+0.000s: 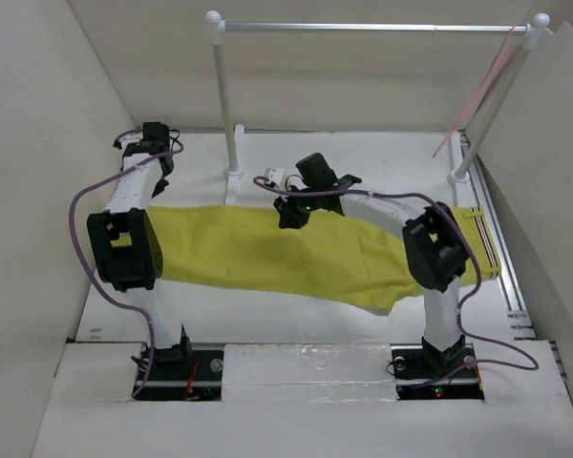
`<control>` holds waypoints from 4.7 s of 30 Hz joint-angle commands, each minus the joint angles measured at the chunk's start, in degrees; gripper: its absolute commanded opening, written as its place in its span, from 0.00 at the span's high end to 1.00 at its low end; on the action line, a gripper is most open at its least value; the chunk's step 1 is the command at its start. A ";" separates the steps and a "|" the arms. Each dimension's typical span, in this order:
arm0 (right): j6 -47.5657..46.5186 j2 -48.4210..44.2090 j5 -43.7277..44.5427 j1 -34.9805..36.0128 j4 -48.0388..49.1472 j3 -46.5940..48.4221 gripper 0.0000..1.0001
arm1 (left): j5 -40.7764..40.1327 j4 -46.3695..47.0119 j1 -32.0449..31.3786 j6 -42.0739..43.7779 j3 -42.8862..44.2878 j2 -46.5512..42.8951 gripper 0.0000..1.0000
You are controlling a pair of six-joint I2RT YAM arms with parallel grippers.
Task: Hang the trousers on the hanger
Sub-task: Fold the trousers at the center of the board.
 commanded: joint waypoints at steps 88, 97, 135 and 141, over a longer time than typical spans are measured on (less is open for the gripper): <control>-3.63 12.00 -11.86 -4.52 -4.74 14.20 1.00 | 24.14 5.58 0.65 1.66 -6.23 8.52 0.53; -4.06 11.56 -11.95 -3.99 -4.83 12.96 1.00 | 23.70 7.86 0.65 0.52 -6.14 9.93 0.59; -0.82 13.41 -7.82 -11.02 -1.58 15.68 1.00 | 13.51 3.29 0.65 -3.79 -0.88 3.94 1.00; -0.37 16.83 -5.71 -11.72 -2.45 18.41 1.00 | 12.02 2.42 0.65 -2.38 3.95 10.52 1.00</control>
